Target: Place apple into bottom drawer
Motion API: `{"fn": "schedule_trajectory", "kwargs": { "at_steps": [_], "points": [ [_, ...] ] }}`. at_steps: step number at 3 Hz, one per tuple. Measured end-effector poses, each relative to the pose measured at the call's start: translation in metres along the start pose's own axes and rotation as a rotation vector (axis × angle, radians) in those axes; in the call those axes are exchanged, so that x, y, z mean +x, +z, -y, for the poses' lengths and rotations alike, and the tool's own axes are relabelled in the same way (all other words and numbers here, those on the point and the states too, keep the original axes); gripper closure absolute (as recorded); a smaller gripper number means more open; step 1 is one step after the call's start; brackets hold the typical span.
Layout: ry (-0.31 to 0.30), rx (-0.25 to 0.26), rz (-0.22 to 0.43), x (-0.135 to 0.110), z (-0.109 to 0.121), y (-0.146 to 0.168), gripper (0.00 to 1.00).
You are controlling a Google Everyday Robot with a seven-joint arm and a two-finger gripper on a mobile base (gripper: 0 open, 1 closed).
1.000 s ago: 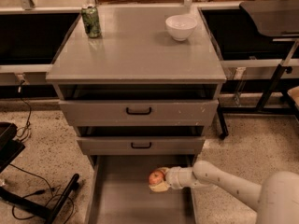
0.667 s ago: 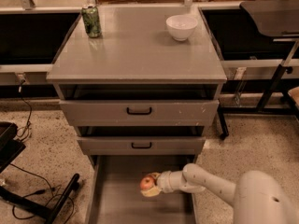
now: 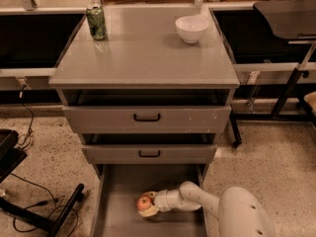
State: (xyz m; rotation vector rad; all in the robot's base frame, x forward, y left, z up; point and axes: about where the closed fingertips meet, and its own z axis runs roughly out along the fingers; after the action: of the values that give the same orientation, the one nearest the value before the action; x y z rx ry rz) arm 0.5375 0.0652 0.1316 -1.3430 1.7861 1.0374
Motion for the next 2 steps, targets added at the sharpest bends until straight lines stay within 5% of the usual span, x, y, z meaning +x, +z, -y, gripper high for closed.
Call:
{"fn": "schedule_trajectory", "kwargs": {
  "at_steps": [2],
  "points": [
    [0.0, 0.003, -0.001, 0.0029, 0.0011, 0.0017, 0.58]
  ]
}}
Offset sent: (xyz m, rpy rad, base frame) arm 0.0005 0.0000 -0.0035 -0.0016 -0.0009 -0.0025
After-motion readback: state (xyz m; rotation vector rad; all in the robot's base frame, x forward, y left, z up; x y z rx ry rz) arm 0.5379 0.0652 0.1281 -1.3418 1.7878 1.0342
